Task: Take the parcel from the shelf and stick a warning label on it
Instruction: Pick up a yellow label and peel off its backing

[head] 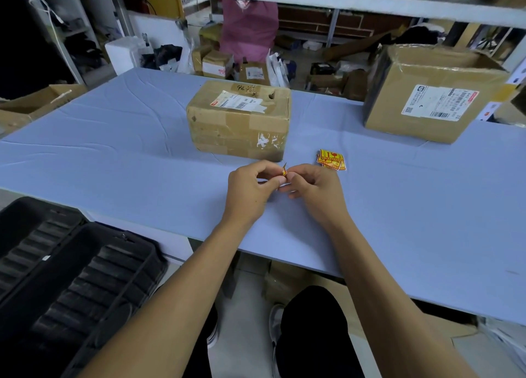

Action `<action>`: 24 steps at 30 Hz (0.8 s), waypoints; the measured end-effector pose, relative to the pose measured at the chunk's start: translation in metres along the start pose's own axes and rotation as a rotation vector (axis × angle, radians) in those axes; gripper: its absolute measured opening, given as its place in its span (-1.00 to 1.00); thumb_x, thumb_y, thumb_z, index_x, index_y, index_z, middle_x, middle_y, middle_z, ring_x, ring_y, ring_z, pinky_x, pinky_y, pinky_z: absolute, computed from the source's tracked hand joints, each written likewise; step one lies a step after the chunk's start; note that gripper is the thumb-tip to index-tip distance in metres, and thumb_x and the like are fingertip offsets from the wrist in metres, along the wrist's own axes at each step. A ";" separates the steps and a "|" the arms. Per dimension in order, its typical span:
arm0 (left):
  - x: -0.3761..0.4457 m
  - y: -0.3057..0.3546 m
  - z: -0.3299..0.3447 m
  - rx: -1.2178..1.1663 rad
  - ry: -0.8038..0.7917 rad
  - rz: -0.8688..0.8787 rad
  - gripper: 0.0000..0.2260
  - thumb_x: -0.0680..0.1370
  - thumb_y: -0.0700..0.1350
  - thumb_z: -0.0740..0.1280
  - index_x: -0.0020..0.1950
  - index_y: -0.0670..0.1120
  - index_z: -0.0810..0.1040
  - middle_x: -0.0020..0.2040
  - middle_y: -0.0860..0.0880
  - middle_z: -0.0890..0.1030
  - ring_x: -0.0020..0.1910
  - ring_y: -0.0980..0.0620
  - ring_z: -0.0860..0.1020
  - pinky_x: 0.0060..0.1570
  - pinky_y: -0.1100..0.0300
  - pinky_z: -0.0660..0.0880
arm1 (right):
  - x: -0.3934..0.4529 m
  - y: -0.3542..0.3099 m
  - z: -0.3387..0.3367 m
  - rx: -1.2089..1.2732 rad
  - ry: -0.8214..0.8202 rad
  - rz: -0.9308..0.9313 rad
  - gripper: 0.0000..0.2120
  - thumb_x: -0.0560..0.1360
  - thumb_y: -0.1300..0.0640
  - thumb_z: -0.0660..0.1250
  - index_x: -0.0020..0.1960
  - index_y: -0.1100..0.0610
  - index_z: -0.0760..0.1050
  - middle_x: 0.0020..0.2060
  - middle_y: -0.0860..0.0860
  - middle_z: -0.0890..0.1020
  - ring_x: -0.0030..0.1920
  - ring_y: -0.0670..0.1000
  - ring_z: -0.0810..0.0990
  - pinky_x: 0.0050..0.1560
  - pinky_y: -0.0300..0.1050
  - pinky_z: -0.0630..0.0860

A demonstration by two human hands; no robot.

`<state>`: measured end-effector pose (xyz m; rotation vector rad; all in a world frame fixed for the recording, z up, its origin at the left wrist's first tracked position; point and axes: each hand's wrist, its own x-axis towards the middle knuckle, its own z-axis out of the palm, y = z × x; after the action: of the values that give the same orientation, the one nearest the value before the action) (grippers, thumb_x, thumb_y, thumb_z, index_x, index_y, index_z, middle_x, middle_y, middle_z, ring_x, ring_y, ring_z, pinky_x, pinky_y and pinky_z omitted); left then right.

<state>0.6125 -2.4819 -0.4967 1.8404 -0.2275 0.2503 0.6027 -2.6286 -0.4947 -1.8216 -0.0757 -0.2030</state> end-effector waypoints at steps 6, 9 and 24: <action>0.000 -0.002 0.000 -0.003 0.003 -0.015 -0.91 0.45 -0.24 0.49 -0.13 -0.05 0.71 -0.20 0.04 0.71 -0.14 0.09 0.67 -0.07 0.23 0.59 | 0.000 -0.001 0.000 -0.017 -0.002 -0.008 -0.82 0.57 0.31 0.25 -0.07 0.27 0.63 -0.26 0.08 0.70 -0.24 -0.05 0.73 -0.30 -0.30 0.56; 0.000 -0.002 0.000 0.001 0.002 -0.007 -0.90 0.44 -0.25 0.49 -0.15 -0.05 0.71 -0.21 0.04 0.71 -0.14 0.09 0.67 -0.08 0.21 0.60 | -0.001 -0.002 0.001 -0.011 0.008 -0.010 -0.82 0.56 0.31 0.25 -0.07 0.27 0.64 -0.26 0.08 0.70 -0.19 0.03 0.74 -0.29 -0.29 0.57; -0.001 0.000 -0.001 -0.071 -0.013 -0.019 -0.90 0.44 -0.28 0.49 -0.13 -0.09 0.72 -0.23 0.01 0.72 -0.21 0.18 0.66 -0.17 0.41 0.52 | 0.000 0.000 0.001 -0.085 0.016 -0.055 -0.84 0.55 0.31 0.26 -0.10 0.28 0.62 -0.34 -0.03 0.68 -0.36 -0.17 0.66 -0.30 -0.29 0.55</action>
<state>0.6117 -2.4810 -0.4969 1.7737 -0.2249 0.2150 0.6023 -2.6279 -0.4946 -1.9039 -0.1071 -0.2627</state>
